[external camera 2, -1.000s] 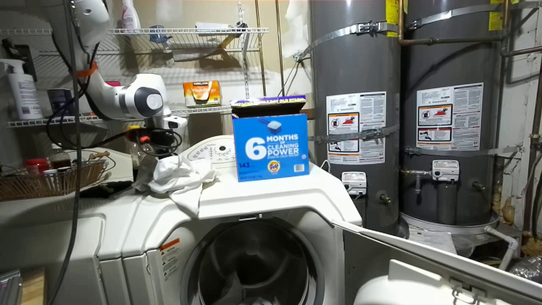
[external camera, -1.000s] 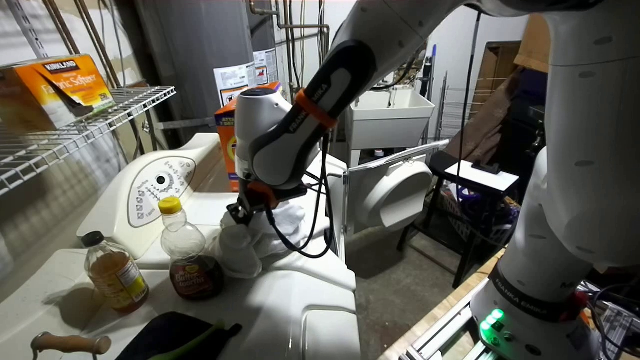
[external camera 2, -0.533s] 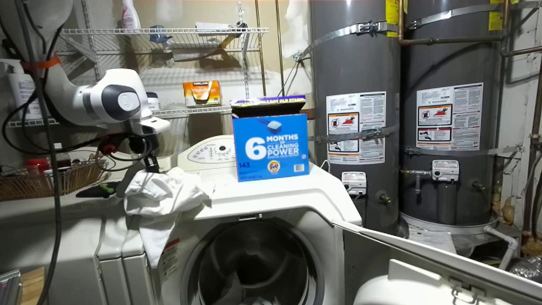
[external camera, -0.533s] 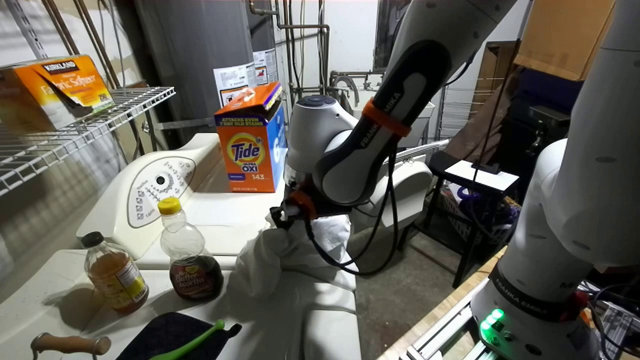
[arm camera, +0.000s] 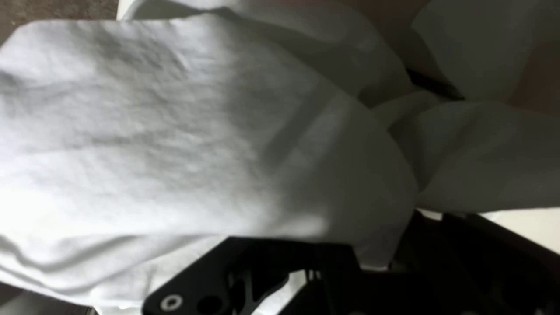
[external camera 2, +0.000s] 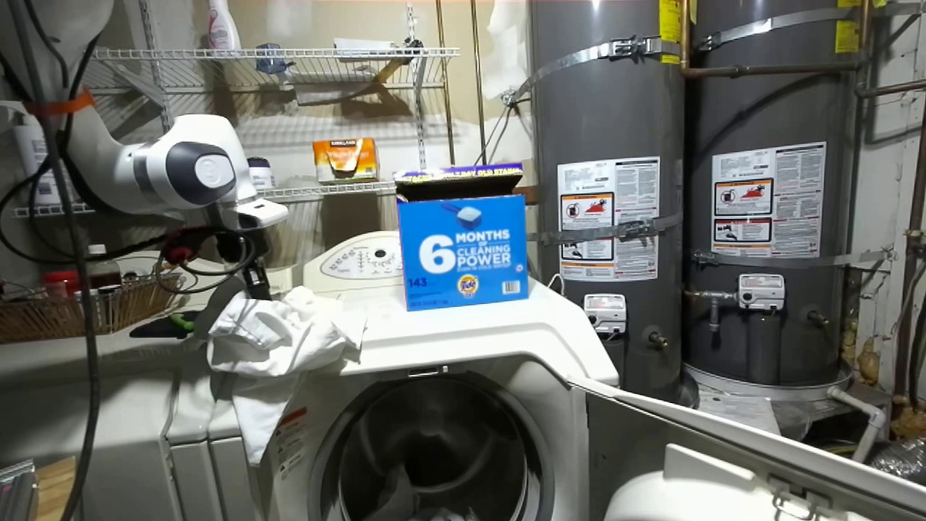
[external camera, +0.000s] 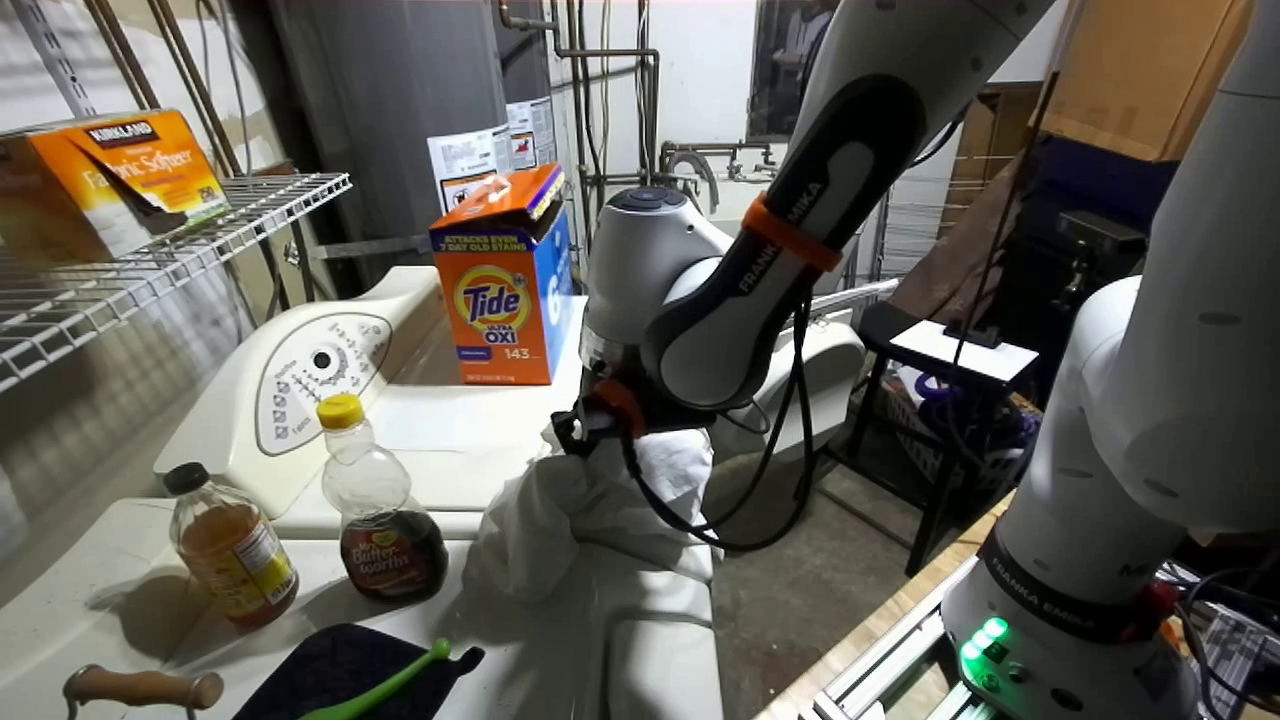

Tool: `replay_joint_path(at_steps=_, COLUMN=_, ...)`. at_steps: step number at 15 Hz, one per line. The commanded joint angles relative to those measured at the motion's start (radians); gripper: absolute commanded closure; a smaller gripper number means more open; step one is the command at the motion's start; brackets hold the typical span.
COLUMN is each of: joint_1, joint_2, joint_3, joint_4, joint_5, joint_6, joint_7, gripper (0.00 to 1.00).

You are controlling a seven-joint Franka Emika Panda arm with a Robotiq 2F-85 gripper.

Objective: Pick up the white cloth from the top of the washing machine then place it inside the machine.

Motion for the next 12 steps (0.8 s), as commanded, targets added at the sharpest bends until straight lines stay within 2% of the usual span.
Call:
replay_joint_path(at_steps=1, joint_1=-0.098, joint_2=-0.018, joint_3=0.024, joint_4=-0.051, joint_5=0.033, joint_6=0.033, joint_7=-0.099, gripper=0.95)
replay_joint_path(at_steps=4, joint_1=-0.193, joint_2=-0.020, joint_3=-0.011, joint_4=-0.140, joint_5=0.116, joint_6=0.106, joint_7=-0.230, gripper=0.95)
replay_joint_path(at_steps=6, joint_1=-0.256, joint_2=-0.001, joint_3=-0.029, joint_4=-0.190, joint_5=0.235, joint_6=0.172, joint_7=-0.383, gripper=0.95)
replay_joint_path(at_steps=7, joint_1=-0.286, joint_2=0.064, joint_3=-0.038, joint_4=-0.136, joint_5=0.292, joint_6=0.185, joint_7=-0.463, gripper=0.95)
replay_joint_path(at_steps=8, joint_1=-0.320, joint_2=0.069, joint_3=-0.048, joint_4=-0.155, joint_5=0.353, joint_6=0.213, joint_7=-0.530, gripper=0.95)
replay_joint_path(at_steps=11, joint_1=-0.443, joint_2=0.081, joint_3=-0.012, joint_4=-0.154, joint_5=0.612, joint_6=0.264, joint_7=-0.775, gripper=0.95)
replay_joint_path(at_steps=12, joint_1=-0.491, joint_2=0.106, joint_3=-0.003, joint_4=-0.125, joint_5=0.658, joint_6=0.271, joint_7=-0.845, gripper=0.95)
